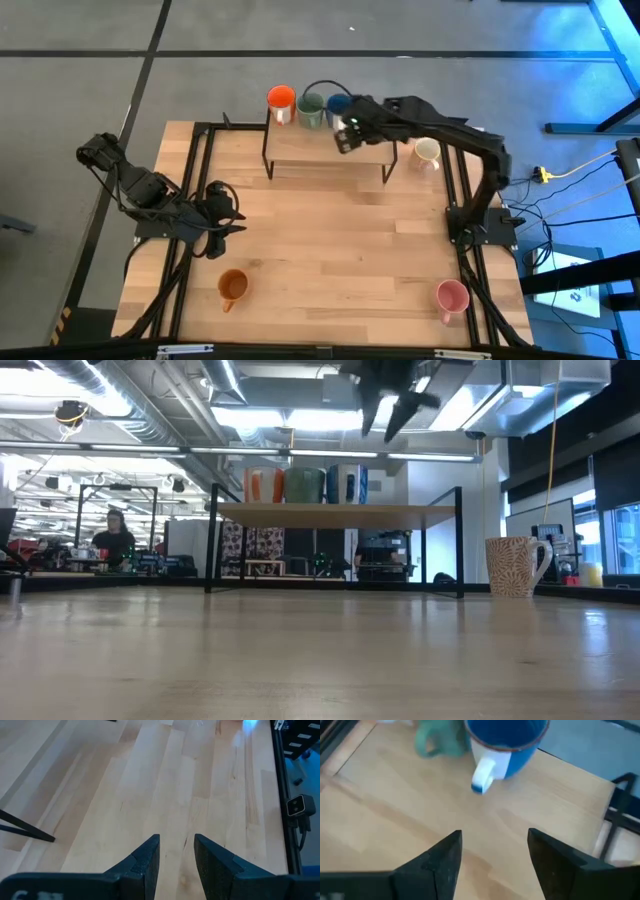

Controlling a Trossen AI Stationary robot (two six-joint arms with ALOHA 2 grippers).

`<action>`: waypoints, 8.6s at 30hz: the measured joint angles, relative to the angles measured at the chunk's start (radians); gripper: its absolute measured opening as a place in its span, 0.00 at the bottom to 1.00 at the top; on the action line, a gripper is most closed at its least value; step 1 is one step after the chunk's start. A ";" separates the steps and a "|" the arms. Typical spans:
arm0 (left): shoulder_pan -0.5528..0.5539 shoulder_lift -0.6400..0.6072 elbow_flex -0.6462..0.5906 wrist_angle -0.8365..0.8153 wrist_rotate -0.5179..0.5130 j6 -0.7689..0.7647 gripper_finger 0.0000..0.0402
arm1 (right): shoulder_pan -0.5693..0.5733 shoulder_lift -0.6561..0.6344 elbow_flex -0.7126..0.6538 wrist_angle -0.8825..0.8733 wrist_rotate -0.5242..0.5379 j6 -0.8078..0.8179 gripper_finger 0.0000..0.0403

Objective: Place coffee mugs
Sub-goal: Put the patterned yellow mug on the shelf

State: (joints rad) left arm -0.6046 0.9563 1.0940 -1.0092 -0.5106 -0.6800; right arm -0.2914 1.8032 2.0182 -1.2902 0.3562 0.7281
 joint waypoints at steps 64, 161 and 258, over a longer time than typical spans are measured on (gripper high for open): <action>0.253 0.000 0.000 0.042 -0.072 -0.018 0.29 | -0.668 -0.751 -1.345 0.427 -0.235 -0.467 0.53; 0.253 -0.092 0.000 0.009 -0.086 0.345 0.29 | 0.191 0.382 0.316 0.243 0.031 0.110 0.10; 1.003 -0.066 -0.319 0.626 0.105 0.510 0.45 | 0.102 0.356 0.187 0.395 -0.013 -0.348 0.51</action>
State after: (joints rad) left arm 0.3984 0.8902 0.7746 -0.3827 -0.4060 -0.1698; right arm -0.1894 2.1590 2.2051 -0.8952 0.3434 0.3803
